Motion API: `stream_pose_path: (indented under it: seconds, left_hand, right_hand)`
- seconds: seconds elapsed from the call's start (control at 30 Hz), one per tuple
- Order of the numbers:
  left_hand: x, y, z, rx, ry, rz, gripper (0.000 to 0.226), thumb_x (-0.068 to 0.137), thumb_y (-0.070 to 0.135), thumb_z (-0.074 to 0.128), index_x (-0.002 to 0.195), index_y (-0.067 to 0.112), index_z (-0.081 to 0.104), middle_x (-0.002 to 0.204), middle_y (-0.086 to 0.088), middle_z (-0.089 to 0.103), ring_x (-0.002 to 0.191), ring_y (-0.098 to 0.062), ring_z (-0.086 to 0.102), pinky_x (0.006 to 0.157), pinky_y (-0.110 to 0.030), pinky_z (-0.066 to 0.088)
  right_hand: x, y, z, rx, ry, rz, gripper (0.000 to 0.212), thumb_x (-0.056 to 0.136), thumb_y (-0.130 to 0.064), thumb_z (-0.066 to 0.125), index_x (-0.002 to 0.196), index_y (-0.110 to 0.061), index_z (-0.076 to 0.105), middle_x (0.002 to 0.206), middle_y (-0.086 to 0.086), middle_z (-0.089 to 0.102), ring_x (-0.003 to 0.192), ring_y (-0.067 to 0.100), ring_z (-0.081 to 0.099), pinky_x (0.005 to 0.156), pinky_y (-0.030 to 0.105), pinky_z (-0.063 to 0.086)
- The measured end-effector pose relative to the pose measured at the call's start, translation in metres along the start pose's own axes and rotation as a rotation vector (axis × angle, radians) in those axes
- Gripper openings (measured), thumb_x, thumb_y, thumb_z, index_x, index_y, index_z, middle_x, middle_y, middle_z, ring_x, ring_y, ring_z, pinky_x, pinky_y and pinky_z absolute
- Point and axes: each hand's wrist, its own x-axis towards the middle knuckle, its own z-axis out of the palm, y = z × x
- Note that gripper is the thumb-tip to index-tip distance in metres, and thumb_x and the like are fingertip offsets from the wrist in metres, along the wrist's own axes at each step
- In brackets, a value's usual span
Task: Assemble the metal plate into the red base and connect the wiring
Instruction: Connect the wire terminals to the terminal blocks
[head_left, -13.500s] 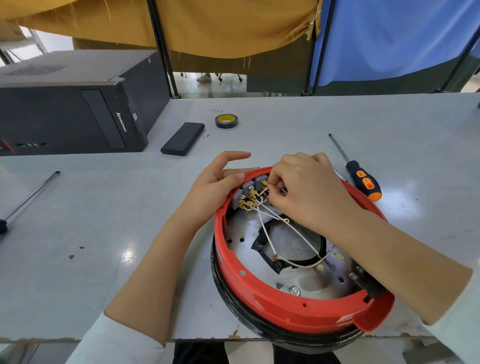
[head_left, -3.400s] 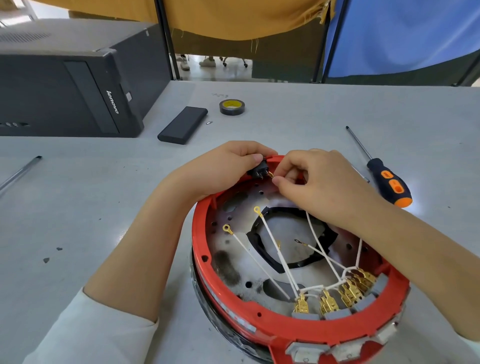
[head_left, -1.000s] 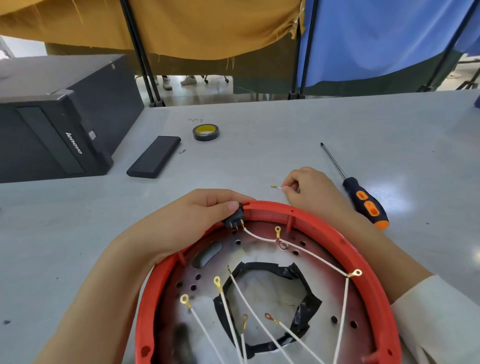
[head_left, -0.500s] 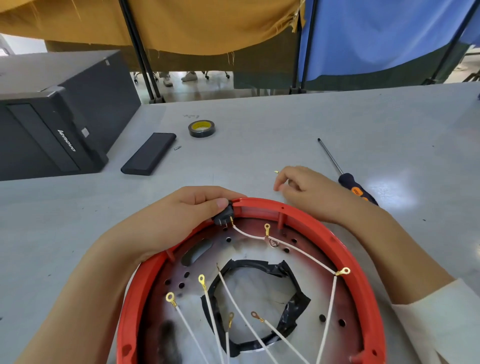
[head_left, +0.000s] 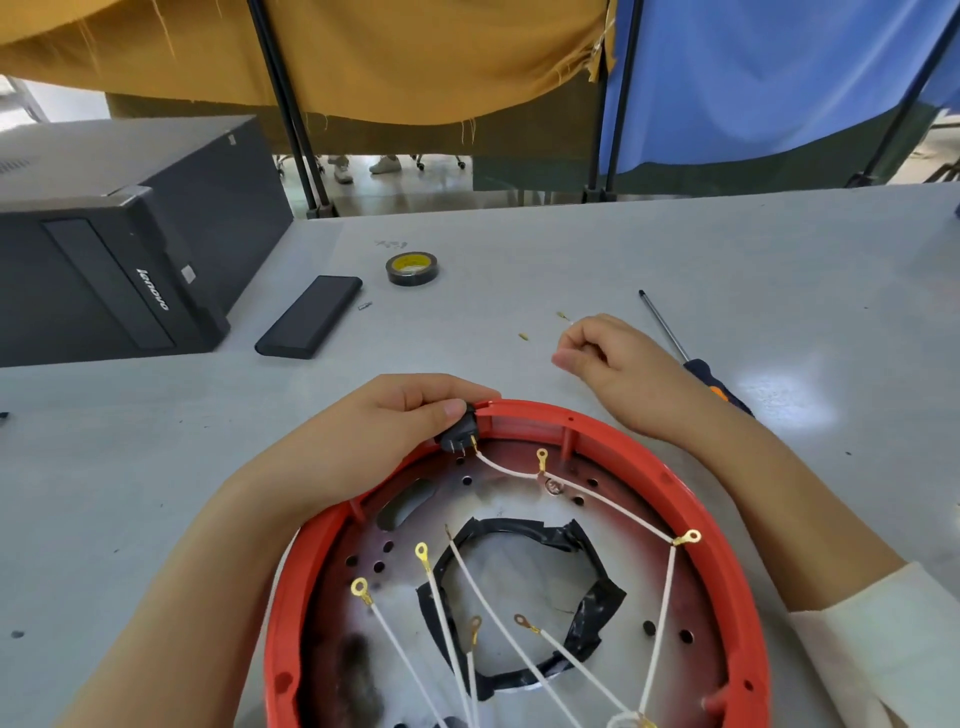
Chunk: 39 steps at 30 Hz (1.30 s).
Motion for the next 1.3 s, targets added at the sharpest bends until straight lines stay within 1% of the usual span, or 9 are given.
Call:
stream_pose_path:
  seconds: [0.1, 0.2, 0.3, 0.5, 0.73, 0.87, 0.97, 1.07, 1.3]
  left_hand:
    - [0.000, 0.004, 0.000, -0.036, 0.079, 0.031, 0.029, 0.099, 0.007, 0.050, 0.110, 0.025, 0.070, 0.104, 0.013, 0.075, 0.100, 0.000, 0.067, 0.089, -0.012, 0.049]
    - [0.001, 0.006, 0.000, -0.135, 0.167, 0.080, 0.026, 0.096, 0.003, 0.055, 0.114, 0.017, 0.067, 0.105, 0.010, 0.075, 0.101, -0.001, 0.068, 0.088, -0.012, 0.050]
    - [-0.002, 0.012, 0.000, -0.166, 0.269, 0.180, 0.022, 0.094, 0.017, 0.062, 0.115, 0.023, 0.067, 0.106, 0.017, 0.074, 0.105, 0.005, 0.064, 0.084, -0.005, 0.046]
    - [-0.010, 0.018, -0.002, -0.265, 0.375, 0.378, 0.027, 0.079, 0.038, 0.065, 0.101, 0.025, 0.072, 0.106, 0.009, 0.074, 0.106, -0.003, 0.065, 0.091, -0.016, 0.048]
    - [-0.012, 0.013, -0.013, -0.459, 0.348, 0.403, 0.015, 0.089, 0.035, 0.063, 0.085, 0.025, 0.075, 0.101, 0.003, 0.076, 0.106, -0.014, 0.068, 0.096, -0.028, 0.051]
    - [-0.012, 0.012, -0.022, -0.769, 0.436, 0.296, 0.020, 0.101, 0.018, 0.050, 0.086, 0.014, 0.063, 0.069, 0.005, 0.069, 0.072, -0.017, 0.071, 0.079, -0.028, 0.058]
    - [-0.009, 0.008, -0.024, -0.507, 0.581, 0.150, 0.019, 0.102, 0.021, 0.047, 0.089, 0.015, 0.059, 0.053, 0.011, 0.050, 0.044, -0.008, 0.049, 0.054, -0.023, 0.051]
    - [-0.008, 0.008, -0.018, -0.339, 0.513, 0.082, 0.018, 0.102, 0.023, 0.046, 0.092, 0.019, 0.060, 0.051, 0.013, 0.042, 0.040, -0.005, 0.036, 0.045, -0.018, 0.034]
    - [-0.014, 0.014, -0.018, -0.830, 0.235, 0.276, 0.022, 0.104, 0.021, 0.040, 0.101, 0.014, 0.061, 0.058, 0.008, 0.042, 0.047, -0.007, 0.037, 0.062, -0.024, 0.044]
  right_hand:
    - [-0.006, -0.020, -0.016, 0.120, 0.031, -0.014, 0.018, 0.097, -0.024, 0.052, 0.078, -0.027, 0.053, 0.064, -0.009, 0.040, 0.045, -0.006, 0.041, 0.048, 0.006, 0.033]
    - [-0.012, -0.040, -0.028, 0.139, 0.004, -0.032, 0.017, 0.096, -0.026, 0.052, 0.080, -0.027, 0.055, 0.052, -0.013, 0.043, 0.041, -0.004, 0.040, 0.044, 0.006, 0.032]
    - [-0.016, -0.061, -0.031, 0.179, -0.078, -0.063, 0.015, 0.096, -0.027, 0.052, 0.081, -0.025, 0.057, 0.046, -0.020, 0.044, 0.043, -0.004, 0.040, 0.046, 0.005, 0.033]
    - [-0.023, -0.094, -0.018, 0.136, -0.194, -0.100, 0.014, 0.094, -0.033, 0.053, 0.082, -0.027, 0.058, 0.048, -0.023, 0.044, 0.048, -0.004, 0.042, 0.050, 0.007, 0.035]
    - [-0.030, -0.114, 0.001, 0.157, -0.191, -0.091, 0.013, 0.094, -0.037, 0.051, 0.084, -0.030, 0.057, 0.048, -0.024, 0.047, 0.045, -0.003, 0.043, 0.052, 0.012, 0.035]
    - [-0.032, -0.112, 0.009, 0.352, -0.131, 0.034, 0.011, 0.099, -0.025, 0.044, 0.096, -0.028, 0.053, 0.044, -0.017, 0.043, 0.039, 0.003, 0.033, 0.041, 0.019, 0.033]
    - [-0.041, -0.101, 0.025, 0.300, -0.049, 0.038, 0.009, 0.099, -0.024, 0.044, 0.097, -0.032, 0.048, 0.045, -0.012, 0.042, 0.037, 0.004, 0.031, 0.041, 0.021, 0.031]
    - [-0.044, -0.093, 0.029, 0.324, -0.018, 0.055, 0.010, 0.098, -0.023, 0.047, 0.098, -0.029, 0.055, 0.044, -0.011, 0.040, 0.035, 0.004, 0.031, 0.038, 0.015, 0.028]
    - [-0.049, -0.100, 0.023, 0.567, -0.059, -0.056, 0.016, 0.099, -0.015, 0.046, 0.093, -0.018, 0.060, 0.052, -0.008, 0.042, 0.044, 0.007, 0.032, 0.040, 0.016, 0.028]
